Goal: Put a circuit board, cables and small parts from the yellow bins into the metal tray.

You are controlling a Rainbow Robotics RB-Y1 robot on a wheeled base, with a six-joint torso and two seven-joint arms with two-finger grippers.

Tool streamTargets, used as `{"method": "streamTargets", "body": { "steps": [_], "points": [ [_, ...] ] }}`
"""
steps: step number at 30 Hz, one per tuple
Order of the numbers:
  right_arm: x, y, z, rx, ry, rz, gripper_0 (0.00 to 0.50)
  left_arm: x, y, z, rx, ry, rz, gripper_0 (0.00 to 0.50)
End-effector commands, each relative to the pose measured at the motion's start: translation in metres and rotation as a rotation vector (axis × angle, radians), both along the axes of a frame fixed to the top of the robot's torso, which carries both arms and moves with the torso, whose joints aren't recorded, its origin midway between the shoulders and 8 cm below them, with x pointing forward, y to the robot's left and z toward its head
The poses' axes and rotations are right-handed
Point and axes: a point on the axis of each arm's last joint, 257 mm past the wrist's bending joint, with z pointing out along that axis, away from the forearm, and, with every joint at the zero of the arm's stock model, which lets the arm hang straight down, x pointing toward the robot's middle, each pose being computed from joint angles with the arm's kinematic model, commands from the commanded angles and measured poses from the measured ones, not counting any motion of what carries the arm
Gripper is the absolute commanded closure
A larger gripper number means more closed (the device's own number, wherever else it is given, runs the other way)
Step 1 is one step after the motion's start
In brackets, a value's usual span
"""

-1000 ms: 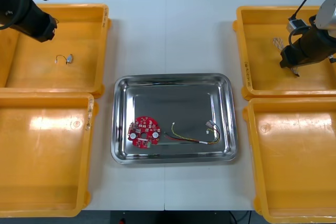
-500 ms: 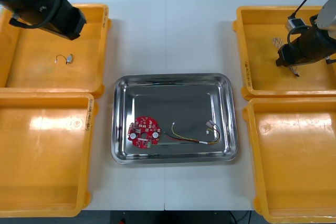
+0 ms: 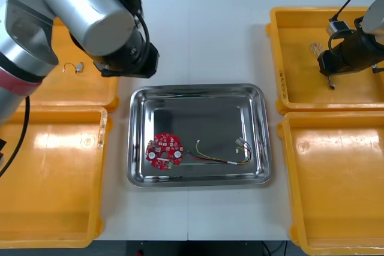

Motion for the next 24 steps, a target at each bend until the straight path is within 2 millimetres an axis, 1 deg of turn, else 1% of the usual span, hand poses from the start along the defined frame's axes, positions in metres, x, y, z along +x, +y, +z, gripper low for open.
{"method": "streamTargets", "body": {
  "steps": [1, 2, 5, 6, 8, 10, 14, 18, 20, 24],
  "points": [
    [-0.004, 0.0, -0.009, 0.0, 0.0, 0.021, 0.5, -0.012, -0.042, -0.009, 0.006, -0.032, -0.068, 0.5],
    [-0.004, 0.0, -0.007, -0.003, 0.001, 0.023, 0.5, -0.012, -0.044, -0.011, 0.006, -0.033, -0.066, 0.5],
    [-0.005, 0.003, 0.007, -0.018, 0.007, 0.048, 0.5, -0.017, -0.056, -0.03, 0.01, -0.037, -0.053, 0.5],
    [-0.005, 0.004, 0.009, -0.021, 0.01, 0.052, 0.5, -0.018, -0.057, -0.034, 0.009, -0.036, -0.049, 0.5],
    [-0.01, 0.007, 0.02, -0.03, 0.025, 0.072, 0.5, -0.02, -0.06, -0.047, -0.001, -0.038, -0.042, 0.5],
    [-0.013, 0.007, 0.029, -0.031, 0.035, 0.08, 0.5, -0.021, -0.063, -0.055, -0.004, -0.041, -0.046, 0.5],
    [-0.021, 0.012, 0.052, -0.032, 0.051, 0.107, 0.5, -0.025, -0.062, -0.074, -0.005, -0.032, -0.045, 0.5],
    [-0.032, 0.015, 0.069, -0.041, 0.076, 0.13, 0.5, -0.029, -0.059, -0.085, -0.007, -0.02, -0.042, 0.5],
    [-0.039, 0.018, 0.081, -0.043, 0.089, 0.143, 0.5, -0.031, -0.058, -0.092, -0.012, -0.013, -0.042, 0.5],
    [-0.054, 0.021, 0.096, -0.055, 0.121, 0.159, 0.5, -0.031, -0.057, -0.102, -0.019, -0.01, -0.048, 0.5]
  ]
}}
